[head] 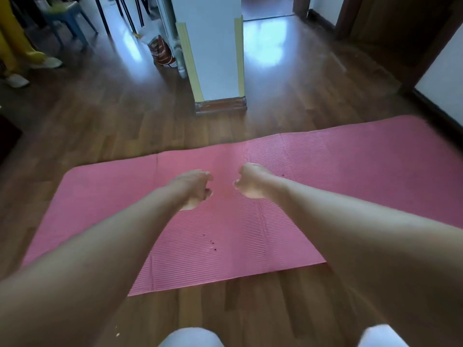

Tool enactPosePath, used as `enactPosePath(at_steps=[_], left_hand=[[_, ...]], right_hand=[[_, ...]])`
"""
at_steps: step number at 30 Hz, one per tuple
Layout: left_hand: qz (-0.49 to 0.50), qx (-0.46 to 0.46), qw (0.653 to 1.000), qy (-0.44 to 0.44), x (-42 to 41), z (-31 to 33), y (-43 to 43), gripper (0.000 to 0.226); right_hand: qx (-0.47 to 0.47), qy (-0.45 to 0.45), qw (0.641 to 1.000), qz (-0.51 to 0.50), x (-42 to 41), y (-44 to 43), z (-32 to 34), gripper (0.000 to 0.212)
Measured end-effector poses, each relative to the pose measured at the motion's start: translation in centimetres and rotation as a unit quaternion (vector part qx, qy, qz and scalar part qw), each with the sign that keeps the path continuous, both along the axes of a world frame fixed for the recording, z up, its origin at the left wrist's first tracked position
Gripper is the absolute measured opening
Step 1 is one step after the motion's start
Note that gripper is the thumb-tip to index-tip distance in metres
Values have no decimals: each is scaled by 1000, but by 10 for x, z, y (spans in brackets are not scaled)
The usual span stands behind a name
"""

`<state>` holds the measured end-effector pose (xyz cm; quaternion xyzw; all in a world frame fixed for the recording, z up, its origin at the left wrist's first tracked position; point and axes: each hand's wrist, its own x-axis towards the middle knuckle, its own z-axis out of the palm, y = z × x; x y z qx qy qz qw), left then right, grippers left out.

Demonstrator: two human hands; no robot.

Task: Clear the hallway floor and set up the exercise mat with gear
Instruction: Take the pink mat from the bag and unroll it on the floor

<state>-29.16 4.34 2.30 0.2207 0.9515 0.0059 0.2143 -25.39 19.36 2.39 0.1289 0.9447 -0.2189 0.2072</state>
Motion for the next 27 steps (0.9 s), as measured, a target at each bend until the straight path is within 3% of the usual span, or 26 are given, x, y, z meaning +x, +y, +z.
enactPosePath(at_steps=[12, 19, 24, 27], left_hand=[[16, 20, 999, -44, 49, 260, 11, 42], [43, 81, 995, -28, 80, 411, 6, 39], [82, 111, 990, 0, 106, 493, -3, 36], [107, 139, 984, 13, 123, 528, -6, 35]], right_hand=[[-54, -8, 998, -36, 34, 20, 258, 42], [-92, 18, 995, -44, 61, 15, 403, 38], [-127, 49, 991, -20, 82, 12, 490, 14], [-122, 55, 991, 4, 94, 11, 531, 13]])
